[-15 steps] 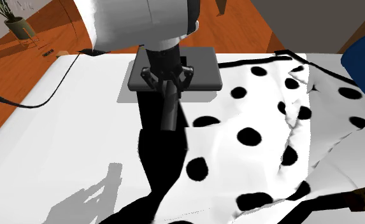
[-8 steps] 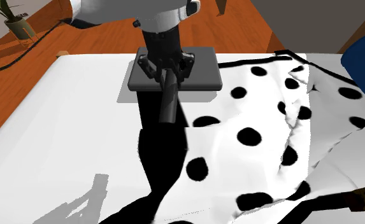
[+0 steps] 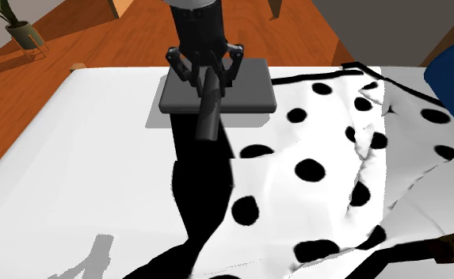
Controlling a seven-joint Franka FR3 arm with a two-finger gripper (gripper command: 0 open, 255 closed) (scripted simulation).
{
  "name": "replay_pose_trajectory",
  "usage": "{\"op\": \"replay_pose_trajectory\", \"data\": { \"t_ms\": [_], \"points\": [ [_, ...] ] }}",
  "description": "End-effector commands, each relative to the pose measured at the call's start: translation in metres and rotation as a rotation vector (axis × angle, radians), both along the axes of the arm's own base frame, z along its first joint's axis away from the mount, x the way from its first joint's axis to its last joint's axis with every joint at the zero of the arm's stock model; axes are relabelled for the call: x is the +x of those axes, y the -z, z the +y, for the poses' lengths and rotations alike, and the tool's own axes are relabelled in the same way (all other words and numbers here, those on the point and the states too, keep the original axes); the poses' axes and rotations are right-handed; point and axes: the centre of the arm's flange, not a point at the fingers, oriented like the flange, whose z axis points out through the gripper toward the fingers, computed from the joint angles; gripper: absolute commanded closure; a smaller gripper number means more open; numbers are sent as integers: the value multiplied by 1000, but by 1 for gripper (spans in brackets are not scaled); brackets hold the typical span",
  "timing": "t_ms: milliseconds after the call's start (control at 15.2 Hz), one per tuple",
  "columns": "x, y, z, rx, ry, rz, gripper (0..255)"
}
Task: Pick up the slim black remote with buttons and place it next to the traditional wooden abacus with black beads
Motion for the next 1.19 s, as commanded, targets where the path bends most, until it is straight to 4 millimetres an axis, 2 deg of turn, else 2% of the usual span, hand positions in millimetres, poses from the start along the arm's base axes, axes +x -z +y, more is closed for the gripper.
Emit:
{"op": "replay_pose_trajectory", "data": {
  "t_ms": [0,66,1122],
  "points": [
    [-1,-11,0,0,0,0,255],
    [-1,-14,0,0,0,0,255],
    [-51,-14,-205,0,0,0,255]
  ]
}}
